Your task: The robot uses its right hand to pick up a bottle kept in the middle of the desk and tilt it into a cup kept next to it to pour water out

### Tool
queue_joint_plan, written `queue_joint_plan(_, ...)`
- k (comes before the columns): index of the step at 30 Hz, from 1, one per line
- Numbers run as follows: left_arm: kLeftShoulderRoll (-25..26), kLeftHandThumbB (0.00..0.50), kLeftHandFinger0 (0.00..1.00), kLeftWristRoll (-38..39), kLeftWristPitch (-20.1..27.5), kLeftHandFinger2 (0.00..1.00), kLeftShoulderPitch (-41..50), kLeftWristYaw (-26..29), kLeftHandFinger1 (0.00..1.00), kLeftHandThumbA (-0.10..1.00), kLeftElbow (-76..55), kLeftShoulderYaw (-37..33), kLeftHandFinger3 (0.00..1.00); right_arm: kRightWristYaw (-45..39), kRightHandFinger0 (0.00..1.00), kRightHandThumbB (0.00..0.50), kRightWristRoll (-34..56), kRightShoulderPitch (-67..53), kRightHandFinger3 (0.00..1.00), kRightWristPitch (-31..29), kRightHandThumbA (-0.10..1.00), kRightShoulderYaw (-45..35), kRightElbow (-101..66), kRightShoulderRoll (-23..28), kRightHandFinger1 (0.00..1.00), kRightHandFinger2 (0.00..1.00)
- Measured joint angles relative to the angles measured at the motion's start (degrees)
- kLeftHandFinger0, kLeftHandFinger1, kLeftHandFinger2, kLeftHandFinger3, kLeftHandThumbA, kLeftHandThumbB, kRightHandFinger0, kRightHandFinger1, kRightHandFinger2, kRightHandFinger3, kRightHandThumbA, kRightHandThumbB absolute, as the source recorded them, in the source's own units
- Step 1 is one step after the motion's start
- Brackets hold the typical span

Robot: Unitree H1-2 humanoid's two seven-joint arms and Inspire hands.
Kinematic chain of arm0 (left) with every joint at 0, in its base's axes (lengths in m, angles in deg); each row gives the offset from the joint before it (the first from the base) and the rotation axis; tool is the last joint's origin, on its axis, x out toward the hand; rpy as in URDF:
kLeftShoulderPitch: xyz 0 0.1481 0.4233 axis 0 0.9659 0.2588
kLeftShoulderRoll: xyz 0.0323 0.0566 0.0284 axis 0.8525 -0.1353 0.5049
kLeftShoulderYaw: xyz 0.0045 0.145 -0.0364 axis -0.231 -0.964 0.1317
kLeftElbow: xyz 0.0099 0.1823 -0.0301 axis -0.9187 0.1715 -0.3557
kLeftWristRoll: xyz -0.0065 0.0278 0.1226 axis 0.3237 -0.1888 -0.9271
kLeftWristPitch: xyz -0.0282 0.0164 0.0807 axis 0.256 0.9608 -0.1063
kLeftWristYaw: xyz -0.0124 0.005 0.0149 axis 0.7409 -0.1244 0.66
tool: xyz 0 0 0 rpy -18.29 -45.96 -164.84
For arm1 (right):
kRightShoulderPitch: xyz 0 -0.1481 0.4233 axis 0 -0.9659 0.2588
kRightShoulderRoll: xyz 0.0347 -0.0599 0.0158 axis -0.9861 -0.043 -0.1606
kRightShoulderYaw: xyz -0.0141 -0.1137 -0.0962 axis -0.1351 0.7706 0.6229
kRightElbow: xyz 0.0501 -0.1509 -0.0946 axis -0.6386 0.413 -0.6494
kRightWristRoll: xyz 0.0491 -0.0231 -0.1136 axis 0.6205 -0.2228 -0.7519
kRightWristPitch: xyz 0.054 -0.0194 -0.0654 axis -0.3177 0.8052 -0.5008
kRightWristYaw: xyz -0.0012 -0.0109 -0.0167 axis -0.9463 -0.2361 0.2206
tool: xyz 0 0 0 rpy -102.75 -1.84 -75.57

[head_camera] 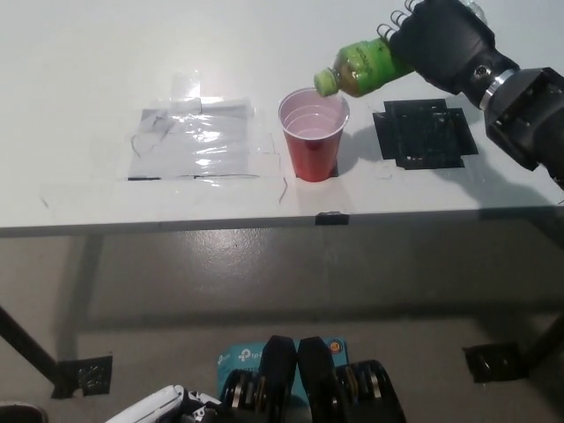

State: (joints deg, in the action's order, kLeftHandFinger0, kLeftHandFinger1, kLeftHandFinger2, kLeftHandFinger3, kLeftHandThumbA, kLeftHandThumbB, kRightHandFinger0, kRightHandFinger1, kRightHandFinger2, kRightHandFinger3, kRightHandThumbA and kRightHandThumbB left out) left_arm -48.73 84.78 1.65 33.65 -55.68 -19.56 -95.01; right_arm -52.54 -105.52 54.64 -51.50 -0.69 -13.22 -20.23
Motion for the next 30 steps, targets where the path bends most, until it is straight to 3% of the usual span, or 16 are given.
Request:
queue_joint_plan(4,0.11,0.445,0.69,0.04,-0.12,0.79,-0.07,-0.13,0.75,1.00,-0.16,0.04,1.00,2.21,0.00,0.127,-1.92,1.40,0.05,-1.93,0.15,1.39,1.04,0.41,0.00,0.16)
queue_joint_plan(5,0.12,0.448,0.69,0.03,-0.12,0.79,-0.11,-0.13,0.75,1.00,-0.26,0.04,1.00,2.83,0.00,0.156,-2.41,1.83,0.04,-2.29,0.21,1.68,1.26,0.43,0.00,0.17)
queue_joint_plan(6,0.12,0.458,0.69,0.03,-0.12,0.79,-0.15,-0.13,0.75,1.00,-0.34,0.04,1.00,3.28,0.00,0.151,-3.01,2.38,0.03,-2.59,0.21,2.07,1.47,0.43,0.00,0.16)
queue_joint_plan(10,0.16,0.465,0.70,0.03,-0.21,0.79,-0.20,-0.13,0.76,1.00,-0.68,0.05,1.00,4.94,0.00,0.187,-4.67,3.97,0.04,-3.40,0.18,3.06,1.83,0.39,0.00,0.12)
queue_joint_plan(11,0.18,0.471,0.70,0.03,-0.27,0.80,-0.21,-0.13,0.76,1.00,-0.90,0.05,1.00,5.23,0.00,0.198,-4.89,4.20,0.09,-3.56,0.15,3.12,1.83,0.35,0.00,0.11)
queue_joint_plan(14,0.25,0.479,0.69,0.04,-0.43,0.79,-0.21,-0.14,0.75,1.00,-1.13,0.05,1.00,5.36,0.00,0.170,-5.35,4.40,0.14,-3.80,0.12,3.13,1.66,0.05,0.00,0.07)
queue_joint_plan(15,0.26,0.473,0.68,0.04,-0.46,0.79,-0.20,-0.14,0.75,1.00,-1.13,0.04,1.00,5.36,0.00,0.185,-5.44,4.38,0.03,-3.85,0.08,3.13,1.51,0.00,0.00,0.05)
queue_joint_plan(16,0.26,0.470,0.68,0.03,-0.47,0.79,-0.20,-0.14,0.75,1.00,-1.13,0.02,1.00,5.37,0.00,0.184,-5.54,4.36,0.01,-3.89,0.08,3.13,1.41,-0.12,0.00,0.05)
queue_joint_plan(21,0.28,0.487,0.68,-0.02,-0.46,0.78,-0.22,-0.14,0.74,1.00,-1.13,-0.04,1.00,5.37,0.00,0.192,-5.82,4.36,0.00,-3.94,0.02,3.08,1.28,-0.79,0.00,0.05)
queue_joint_plan(22,0.28,0.489,0.68,-0.04,-0.46,0.78,-0.22,-0.14,0.74,1.00,-1.13,-0.04,1.00,5.37,0.00,0.168,-5.87,4.36,0.08,-3.99,0.04,3.07,1.26,-0.89,0.00,0.05)
queue_joint_plan(25,0.32,0.472,0.67,-0.04,-0.54,0.79,-0.21,-0.15,0.74,1.00,-1.13,-0.04,1.00,5.27,0.00,0.150,-5.99,4.09,0.02,-3.98,0.06,2.60,0.54,-0.94,0.00,0.06)
queue_joint_plan(27,0.32,0.471,0.66,-0.04,-0.57,0.80,-0.16,-0.14,0.74,1.00,-1.14,-0.05,1.00,5.23,0.00,0.176,-5.98,3.73,0.00,-3.98,-0.01,2.03,0.11,-0.94,0.00,0.06)
queue_joint_plan(28,0.32,0.469,0.66,-0.04,-0.57,0.80,-0.14,-0.14,0.74,1.00,-1.13,-0.07,1.00,5.25,0.00,0.164,-5.91,3.32,0.07,-3.98,-0.01,1.37,0.01,-0.99,0.00,0.07)
queue_joint_plan(29,0.32,0.468,0.66,-0.04,-0.57,0.79,-0.10,-0.14,0.74,1.00,-1.13,-0.07,1.00,5.01,0.00,0.182,-5.78,2.91,0.19,-3.98,-0.07,0.77,-0.15,-1.01,0.00,0.07)
queue_joint_plan(30,0.32,0.469,0.66,-0.04,-0.58,0.79,-0.08,-0.14,0.74,1.00,-1.13,-0.08,1.00,4.66,0.00,0.181,-5.45,2.50,0.23,-3.98,-0.07,0.06,-0.23,-1.07,0.00,0.07)
